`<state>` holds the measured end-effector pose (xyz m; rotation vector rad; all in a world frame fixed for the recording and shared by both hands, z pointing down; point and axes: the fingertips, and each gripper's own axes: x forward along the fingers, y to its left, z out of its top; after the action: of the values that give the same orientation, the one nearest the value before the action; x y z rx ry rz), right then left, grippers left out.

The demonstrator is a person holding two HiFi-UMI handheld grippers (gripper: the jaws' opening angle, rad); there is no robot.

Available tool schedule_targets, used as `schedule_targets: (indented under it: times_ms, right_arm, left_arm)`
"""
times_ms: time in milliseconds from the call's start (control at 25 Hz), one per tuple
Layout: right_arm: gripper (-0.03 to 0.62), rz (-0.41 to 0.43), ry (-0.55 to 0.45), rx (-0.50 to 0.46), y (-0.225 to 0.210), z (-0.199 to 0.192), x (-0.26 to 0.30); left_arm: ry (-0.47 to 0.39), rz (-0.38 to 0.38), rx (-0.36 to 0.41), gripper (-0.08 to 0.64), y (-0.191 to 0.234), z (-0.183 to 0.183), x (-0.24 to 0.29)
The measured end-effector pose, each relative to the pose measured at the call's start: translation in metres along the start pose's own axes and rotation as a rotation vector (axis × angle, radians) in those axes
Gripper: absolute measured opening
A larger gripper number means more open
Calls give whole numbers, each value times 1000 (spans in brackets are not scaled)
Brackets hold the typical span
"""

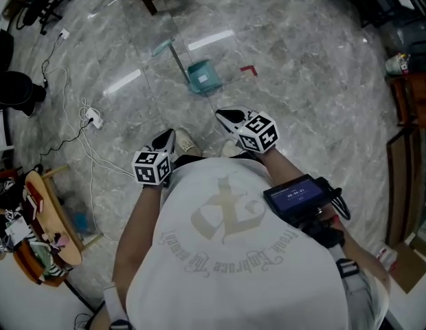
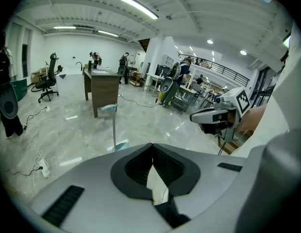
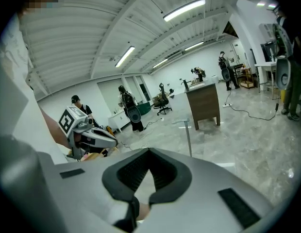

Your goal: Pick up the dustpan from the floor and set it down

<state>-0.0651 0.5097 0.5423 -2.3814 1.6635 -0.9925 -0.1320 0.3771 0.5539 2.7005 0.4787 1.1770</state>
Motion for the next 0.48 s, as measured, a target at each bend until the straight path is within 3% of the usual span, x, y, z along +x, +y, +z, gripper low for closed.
schedule_targets:
  times_ms: [480]
  right_arm:
    - [17,-138,30,10,-19,49,77]
  left_arm:
    - [-37,-44,-1,12,102,39,8]
